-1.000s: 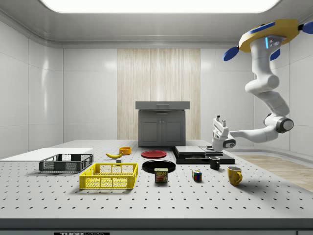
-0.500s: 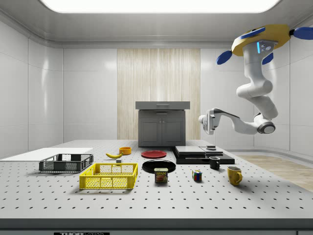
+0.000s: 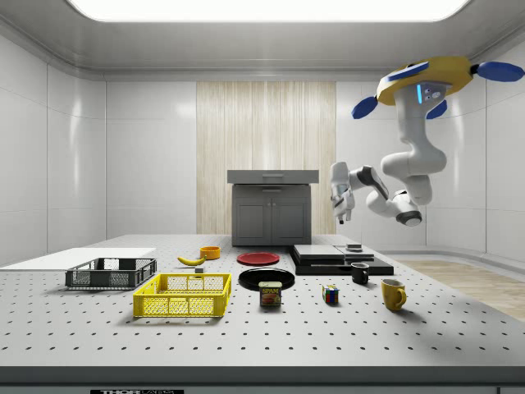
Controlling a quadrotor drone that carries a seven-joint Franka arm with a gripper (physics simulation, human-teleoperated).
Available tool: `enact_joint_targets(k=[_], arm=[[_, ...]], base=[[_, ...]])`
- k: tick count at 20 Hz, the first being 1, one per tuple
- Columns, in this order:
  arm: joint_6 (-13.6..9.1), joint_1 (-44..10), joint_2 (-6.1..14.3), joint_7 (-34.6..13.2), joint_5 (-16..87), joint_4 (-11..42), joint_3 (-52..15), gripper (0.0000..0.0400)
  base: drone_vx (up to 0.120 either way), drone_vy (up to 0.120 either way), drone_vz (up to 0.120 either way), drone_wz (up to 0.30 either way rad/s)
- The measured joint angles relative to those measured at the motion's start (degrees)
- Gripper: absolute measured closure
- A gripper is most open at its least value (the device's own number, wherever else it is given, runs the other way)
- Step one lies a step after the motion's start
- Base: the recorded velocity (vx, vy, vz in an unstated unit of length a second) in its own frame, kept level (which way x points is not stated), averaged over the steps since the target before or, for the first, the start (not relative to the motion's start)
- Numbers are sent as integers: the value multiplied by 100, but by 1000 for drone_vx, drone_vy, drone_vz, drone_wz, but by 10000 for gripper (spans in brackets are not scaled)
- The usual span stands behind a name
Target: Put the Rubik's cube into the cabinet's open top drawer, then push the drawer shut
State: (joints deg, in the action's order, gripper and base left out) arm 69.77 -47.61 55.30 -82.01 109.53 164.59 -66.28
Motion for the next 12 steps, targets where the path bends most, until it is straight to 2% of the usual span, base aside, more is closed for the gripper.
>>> enact_joint_targets(k=[2, 7, 12], arm=[[-139, -326, 115, -213, 192, 63, -159, 0], [-292, -828, 353, -547, 389, 124, -403, 0], [-280, -1075, 544, -722, 404, 134, -536, 0]], base=[[120, 0, -120, 0], [120, -120, -120, 0], [0, 0, -120, 0]])
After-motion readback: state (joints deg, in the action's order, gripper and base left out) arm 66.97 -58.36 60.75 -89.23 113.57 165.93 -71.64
